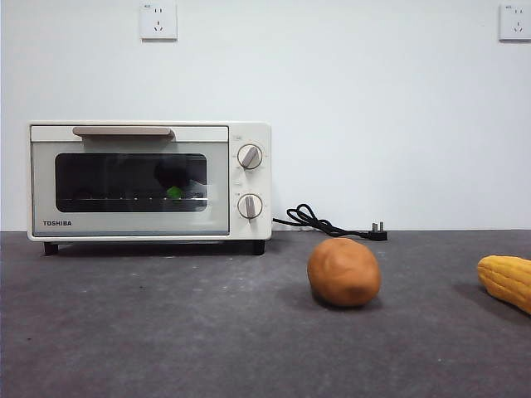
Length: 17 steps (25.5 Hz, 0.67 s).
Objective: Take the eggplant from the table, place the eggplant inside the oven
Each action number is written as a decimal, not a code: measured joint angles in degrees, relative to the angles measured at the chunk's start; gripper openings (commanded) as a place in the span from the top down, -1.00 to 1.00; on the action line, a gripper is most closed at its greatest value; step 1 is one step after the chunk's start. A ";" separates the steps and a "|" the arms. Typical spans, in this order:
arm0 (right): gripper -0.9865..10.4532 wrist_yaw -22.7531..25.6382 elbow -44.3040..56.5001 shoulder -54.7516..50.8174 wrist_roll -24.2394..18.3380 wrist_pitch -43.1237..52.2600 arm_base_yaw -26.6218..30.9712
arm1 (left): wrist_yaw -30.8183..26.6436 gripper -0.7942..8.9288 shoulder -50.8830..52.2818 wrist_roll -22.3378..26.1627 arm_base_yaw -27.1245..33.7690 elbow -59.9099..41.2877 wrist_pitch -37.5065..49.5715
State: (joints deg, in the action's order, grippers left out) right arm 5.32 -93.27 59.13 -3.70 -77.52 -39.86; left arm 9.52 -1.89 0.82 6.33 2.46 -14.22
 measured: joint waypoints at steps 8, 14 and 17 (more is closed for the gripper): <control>0.83 0.09 0.26 -7.82 0.90 7.39 13.88 | 0.00 0.84 0.00 0.00 0.00 0.00 0.00; 0.83 1.33 0.24 -17.55 0.61 14.16 32.85 | 0.00 0.84 0.00 0.00 0.00 0.00 0.00; 0.83 1.33 0.52 -18.95 -1.55 15.58 35.67 | 0.00 0.85 0.00 -0.02 0.00 0.00 0.00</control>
State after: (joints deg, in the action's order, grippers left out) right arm 6.66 -92.75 40.18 -5.26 -61.93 -4.19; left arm 9.52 -1.89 0.80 6.33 2.46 -14.22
